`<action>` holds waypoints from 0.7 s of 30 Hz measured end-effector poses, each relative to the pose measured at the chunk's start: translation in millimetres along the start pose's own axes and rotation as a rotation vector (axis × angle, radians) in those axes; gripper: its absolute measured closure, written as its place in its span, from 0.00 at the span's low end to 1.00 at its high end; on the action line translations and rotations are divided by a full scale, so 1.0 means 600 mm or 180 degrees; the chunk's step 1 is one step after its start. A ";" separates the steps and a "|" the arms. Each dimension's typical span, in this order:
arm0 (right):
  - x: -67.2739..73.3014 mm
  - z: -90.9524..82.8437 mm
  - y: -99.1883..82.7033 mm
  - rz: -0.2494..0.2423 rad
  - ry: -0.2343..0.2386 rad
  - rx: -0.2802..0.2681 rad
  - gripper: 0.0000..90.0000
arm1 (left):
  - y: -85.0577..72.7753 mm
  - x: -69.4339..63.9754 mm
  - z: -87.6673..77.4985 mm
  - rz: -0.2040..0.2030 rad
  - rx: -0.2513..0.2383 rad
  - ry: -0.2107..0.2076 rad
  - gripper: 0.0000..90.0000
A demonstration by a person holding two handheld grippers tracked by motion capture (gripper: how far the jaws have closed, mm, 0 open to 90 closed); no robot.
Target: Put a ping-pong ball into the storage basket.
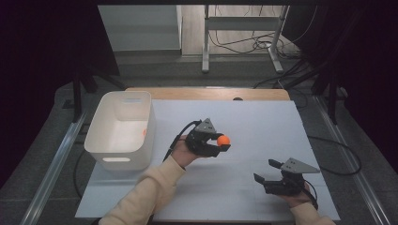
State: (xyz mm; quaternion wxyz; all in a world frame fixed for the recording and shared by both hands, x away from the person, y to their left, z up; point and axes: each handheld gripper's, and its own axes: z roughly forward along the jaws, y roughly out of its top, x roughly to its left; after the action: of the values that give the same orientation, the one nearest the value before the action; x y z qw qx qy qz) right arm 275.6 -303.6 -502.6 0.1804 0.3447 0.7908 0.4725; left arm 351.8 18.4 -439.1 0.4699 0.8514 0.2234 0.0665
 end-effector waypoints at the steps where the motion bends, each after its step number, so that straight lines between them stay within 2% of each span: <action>1: 0.000 0.000 0.000 -0.0001 -0.0001 0.0001 0.18 | 0.001 0.002 -0.004 -0.0015 -0.0015 0.0006 0.55; 10: 0.001 0.000 0.000 -0.0003 -0.0007 0.0010 0.18 | 0.003 0.015 -0.025 -0.0096 -0.0067 0.0059 0.55; 21: 0.001 0.000 0.000 -0.0008 -0.0006 0.0014 0.18 | 0.010 0.014 -0.043 -0.0086 -0.0129 0.0088 0.55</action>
State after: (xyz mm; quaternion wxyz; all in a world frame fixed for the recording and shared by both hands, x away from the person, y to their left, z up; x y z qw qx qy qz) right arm 275.3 -303.3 -502.6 0.1811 0.3446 0.7920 0.4703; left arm 352.5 39.4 -420.8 0.4847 0.8377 0.2400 0.0764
